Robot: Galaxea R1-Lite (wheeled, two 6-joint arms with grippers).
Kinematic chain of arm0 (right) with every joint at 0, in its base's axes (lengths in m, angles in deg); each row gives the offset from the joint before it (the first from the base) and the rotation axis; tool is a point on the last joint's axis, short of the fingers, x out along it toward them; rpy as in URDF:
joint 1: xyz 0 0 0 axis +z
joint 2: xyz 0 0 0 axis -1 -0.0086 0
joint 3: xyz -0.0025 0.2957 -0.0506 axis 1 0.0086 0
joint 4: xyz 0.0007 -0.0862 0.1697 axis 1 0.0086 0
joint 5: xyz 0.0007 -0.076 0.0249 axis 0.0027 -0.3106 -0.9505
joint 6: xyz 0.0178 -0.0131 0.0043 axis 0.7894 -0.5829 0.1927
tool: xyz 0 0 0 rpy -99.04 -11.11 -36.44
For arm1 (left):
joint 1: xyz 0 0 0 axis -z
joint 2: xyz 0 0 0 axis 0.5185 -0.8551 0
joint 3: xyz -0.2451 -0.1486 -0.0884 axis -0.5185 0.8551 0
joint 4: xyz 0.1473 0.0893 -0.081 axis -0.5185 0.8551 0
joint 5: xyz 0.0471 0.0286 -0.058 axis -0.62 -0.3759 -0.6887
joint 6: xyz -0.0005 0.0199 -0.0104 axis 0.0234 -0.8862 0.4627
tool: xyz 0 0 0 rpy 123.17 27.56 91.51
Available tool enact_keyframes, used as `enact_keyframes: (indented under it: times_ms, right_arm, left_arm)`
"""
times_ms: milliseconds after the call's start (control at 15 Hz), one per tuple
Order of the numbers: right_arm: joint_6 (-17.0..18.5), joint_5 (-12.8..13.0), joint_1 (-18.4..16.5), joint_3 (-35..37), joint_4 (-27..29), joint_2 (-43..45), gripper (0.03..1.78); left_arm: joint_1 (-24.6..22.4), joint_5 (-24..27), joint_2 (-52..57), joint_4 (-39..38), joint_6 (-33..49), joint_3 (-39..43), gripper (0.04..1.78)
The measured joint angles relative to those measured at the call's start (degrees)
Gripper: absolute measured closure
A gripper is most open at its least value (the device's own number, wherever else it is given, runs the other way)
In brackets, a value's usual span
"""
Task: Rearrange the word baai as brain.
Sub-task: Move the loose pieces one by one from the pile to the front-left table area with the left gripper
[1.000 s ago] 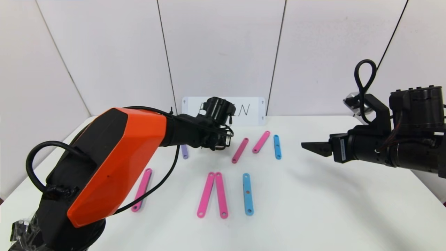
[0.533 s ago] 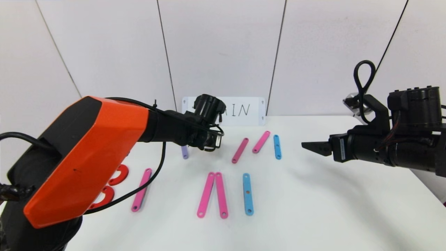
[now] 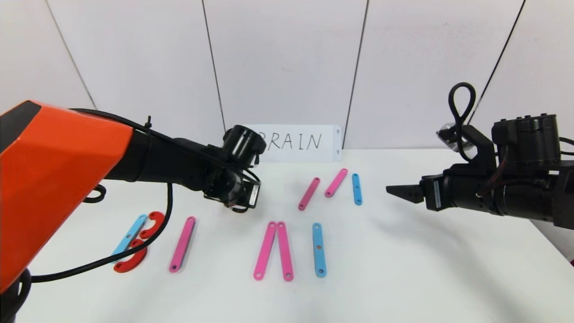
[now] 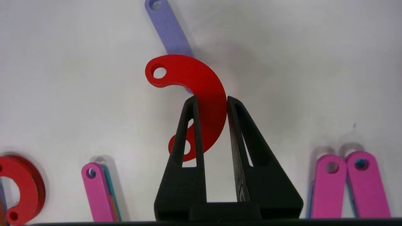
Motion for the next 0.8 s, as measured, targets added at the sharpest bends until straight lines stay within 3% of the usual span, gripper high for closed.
enact_keyframes:
  times_ms: [800]
  right_arm:
    - [-0.04, 0.1, 0.32, 0.05, 0.01, -0.67, 0.08]
  left_arm:
    - [-3.64, 4.25, 5.17, -0.04, 0.11, 11.17, 1.54]
